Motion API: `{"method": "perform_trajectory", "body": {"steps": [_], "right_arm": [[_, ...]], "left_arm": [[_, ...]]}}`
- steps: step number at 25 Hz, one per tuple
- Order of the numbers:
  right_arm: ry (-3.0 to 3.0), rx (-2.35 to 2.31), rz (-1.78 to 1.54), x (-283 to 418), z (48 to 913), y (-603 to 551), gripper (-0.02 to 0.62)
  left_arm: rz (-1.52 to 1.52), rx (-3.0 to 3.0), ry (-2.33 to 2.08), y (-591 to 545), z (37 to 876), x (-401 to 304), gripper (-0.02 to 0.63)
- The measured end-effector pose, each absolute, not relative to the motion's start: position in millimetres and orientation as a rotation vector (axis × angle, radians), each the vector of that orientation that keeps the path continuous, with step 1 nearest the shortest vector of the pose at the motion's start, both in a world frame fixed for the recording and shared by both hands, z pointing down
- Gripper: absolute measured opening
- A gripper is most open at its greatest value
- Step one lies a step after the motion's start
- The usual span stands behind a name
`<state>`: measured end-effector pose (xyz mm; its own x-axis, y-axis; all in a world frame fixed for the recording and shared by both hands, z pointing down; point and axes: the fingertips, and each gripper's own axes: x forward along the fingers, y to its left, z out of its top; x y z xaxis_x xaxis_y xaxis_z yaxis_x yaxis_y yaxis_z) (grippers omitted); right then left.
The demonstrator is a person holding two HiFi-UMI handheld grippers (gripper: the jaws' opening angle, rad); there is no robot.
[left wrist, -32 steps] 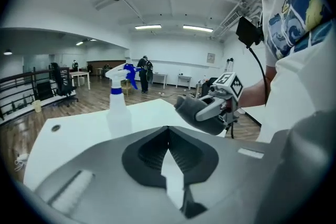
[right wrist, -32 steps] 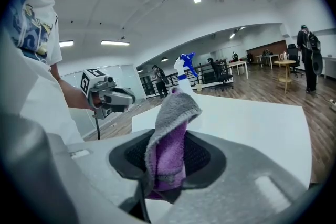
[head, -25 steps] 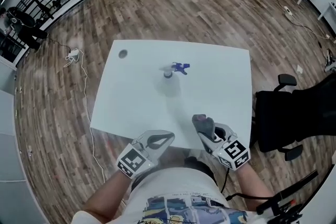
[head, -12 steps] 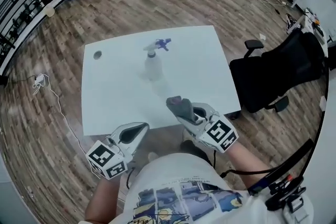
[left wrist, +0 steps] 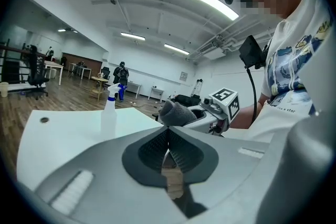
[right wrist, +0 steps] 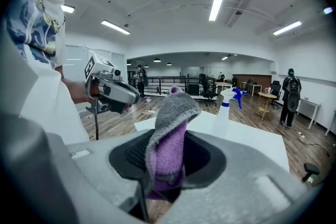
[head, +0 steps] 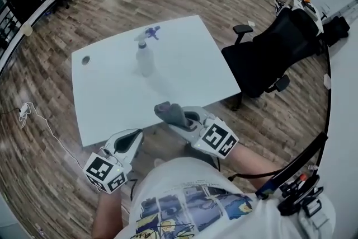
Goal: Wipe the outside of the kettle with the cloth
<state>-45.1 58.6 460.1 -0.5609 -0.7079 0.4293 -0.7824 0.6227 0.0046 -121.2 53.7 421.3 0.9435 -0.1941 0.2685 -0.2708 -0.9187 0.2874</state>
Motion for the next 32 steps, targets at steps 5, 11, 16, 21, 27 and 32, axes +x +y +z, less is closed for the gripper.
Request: {"method": "perform_trajectory", "body": {"steps": [5,11,16,21,27,32], "right_arm": [[-2.445,1.203,0.258,-55.4,464.6,74.8,0.133],[-2.449,1.192,0.251,-58.8,458.5,80.2,0.132],[-2.450,1.176,0.217,-59.9,458.5,79.3,0.132],[-2.448,1.177,0.183,-60.2,452.2,78.9,0.132],[-2.444,1.171,0.175,-58.4,451.5,77.3,0.130],[-2.450,1.157,0.190,-57.3,455.1,76.3,0.130]], "left_arm": [[0.355,2.777,-0.331,66.8,435.5,-137.6,0.002],[0.378,2.771,-0.337,70.7,441.5,-143.2,0.002],[0.364,2.778,-0.351,68.1,444.1,-142.1,0.002],[0.346,2.801,-0.333,68.3,440.5,-138.4,0.002],[0.342,2.805,-0.329,69.2,439.8,-134.8,0.002],[0.375,2.794,-0.343,68.7,446.0,-135.3,0.002]]}}
